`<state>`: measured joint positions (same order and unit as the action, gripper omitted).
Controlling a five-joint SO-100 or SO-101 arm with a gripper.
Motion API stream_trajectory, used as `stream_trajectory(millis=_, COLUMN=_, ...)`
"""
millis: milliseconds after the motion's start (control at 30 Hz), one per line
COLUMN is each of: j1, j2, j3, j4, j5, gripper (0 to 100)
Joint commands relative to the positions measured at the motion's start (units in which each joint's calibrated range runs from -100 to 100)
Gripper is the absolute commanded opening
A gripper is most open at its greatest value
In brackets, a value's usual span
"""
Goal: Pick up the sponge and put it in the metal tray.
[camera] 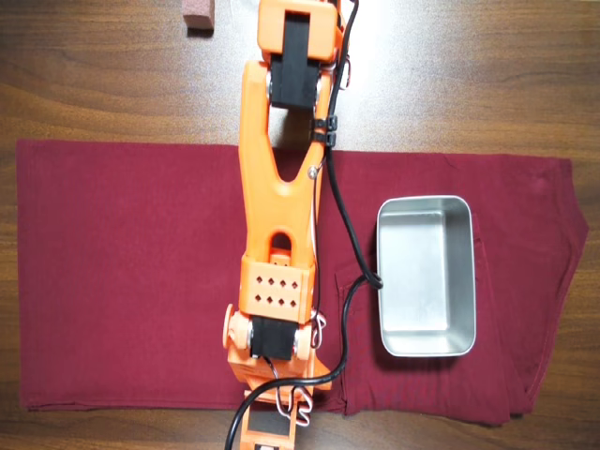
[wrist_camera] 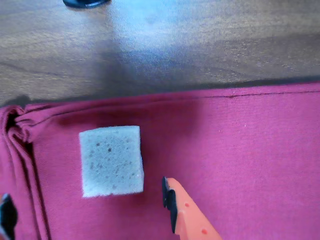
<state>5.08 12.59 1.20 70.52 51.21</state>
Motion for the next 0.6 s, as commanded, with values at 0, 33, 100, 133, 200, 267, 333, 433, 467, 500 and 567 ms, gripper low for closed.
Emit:
stream_trajectory(millis=0, j1=1.2, j2=0.6, j3=-2.4, j4=-1.4, j5=0.3, gripper=38)
stream_trajectory(millis=33, j1=1.5, j2=1.3, j3=-2.4, j4=-2.1, j5=0.5, gripper=38)
stream_trajectory(millis=100, j1=2.3, j2=2.7, j3=-2.4, j4=-3.2, j5=0.5, gripper=39)
stream_trajectory(millis=133, j1=2.3, j2=3.3, j3=-2.4, j4=-4.2, j5=0.5, gripper=39)
stream_trajectory(millis=200, j1=2.1, j2=4.3, j3=-2.4, j4=-5.6, j5=0.5, gripper=39)
stream_trajectory(millis=267, j1=1.8, j2=4.9, j3=-2.4, j4=-5.8, j5=0.1, gripper=40)
stream_trajectory(millis=333, j1=1.3, j2=5.7, j3=-2.4, j4=-6.8, j5=-0.3, gripper=40)
stream_trajectory(millis=433, j1=0.7, j2=7.1, j3=-2.4, j4=-8.0, j5=-1.0, gripper=39)
stream_trajectory(millis=467, j1=0.6, j2=7.5, j3=-2.4, j4=-8.6, j5=-1.1, gripper=39)
stream_trajectory(millis=500, j1=0.4, j2=7.8, j3=-2.4, j4=-8.8, j5=-1.2, gripper=38)
stream_trajectory(millis=567, j1=0.2, j2=8.1, j3=-2.4, j4=-9.3, j5=-1.5, gripper=28)
